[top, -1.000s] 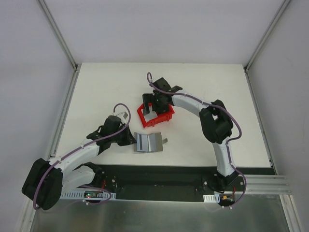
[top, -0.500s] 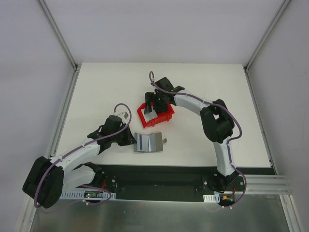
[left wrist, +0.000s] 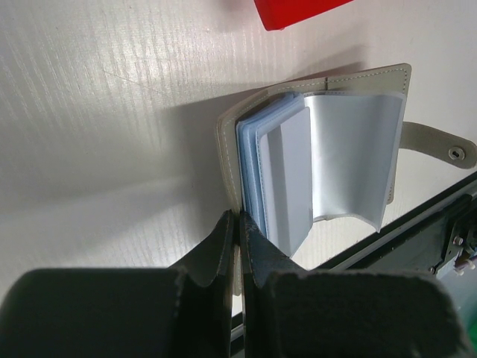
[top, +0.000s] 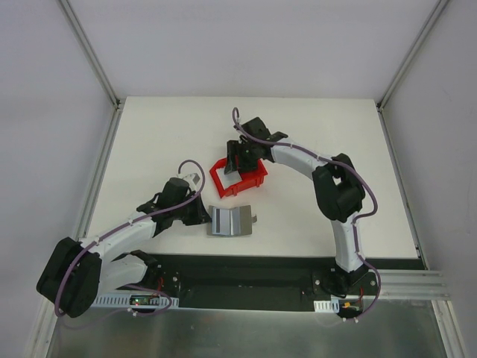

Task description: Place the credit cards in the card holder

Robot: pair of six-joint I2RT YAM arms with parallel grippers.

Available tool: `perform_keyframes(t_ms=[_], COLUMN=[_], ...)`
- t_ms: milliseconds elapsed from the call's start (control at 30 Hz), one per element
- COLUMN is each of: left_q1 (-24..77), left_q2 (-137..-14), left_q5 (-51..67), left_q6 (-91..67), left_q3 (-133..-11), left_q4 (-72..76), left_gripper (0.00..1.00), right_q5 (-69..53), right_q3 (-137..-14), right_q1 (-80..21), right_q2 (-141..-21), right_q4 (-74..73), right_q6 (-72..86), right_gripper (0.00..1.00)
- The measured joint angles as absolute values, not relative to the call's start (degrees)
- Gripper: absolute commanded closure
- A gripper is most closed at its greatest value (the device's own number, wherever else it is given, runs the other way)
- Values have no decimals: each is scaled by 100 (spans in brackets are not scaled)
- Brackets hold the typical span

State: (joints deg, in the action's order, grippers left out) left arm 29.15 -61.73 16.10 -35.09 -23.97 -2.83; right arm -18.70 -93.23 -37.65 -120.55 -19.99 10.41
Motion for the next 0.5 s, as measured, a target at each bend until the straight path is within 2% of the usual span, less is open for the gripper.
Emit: perform_keyframes(t_ms=[200, 267, 433, 500], left_q1=[2915, 2915, 2915, 2915], left_q2=[-6198, -6208, -6239, -6239], left_q5=[1629, 1629, 1638, 1643], left_q6=[-3505, -3505, -3505, -3505], left_q3=[-2399, -2399, -2399, -2399], left_q4=[-239, -237, -228, -224], left_gripper=[100, 100, 100, 100], right_q5=[-1879, -1879, -1890, -1892], right_q3=[-9303, -9297, -9295, -9292], right_q1=[-3758, -3752, -3717, -3697], right_q2=[-11996, -11985, -11983, -11983], right_q4=[-1990, -1992, -1992, -1990], right_q6=[1048, 1050, 1083, 1094], right_gripper=[53, 61, 72, 80])
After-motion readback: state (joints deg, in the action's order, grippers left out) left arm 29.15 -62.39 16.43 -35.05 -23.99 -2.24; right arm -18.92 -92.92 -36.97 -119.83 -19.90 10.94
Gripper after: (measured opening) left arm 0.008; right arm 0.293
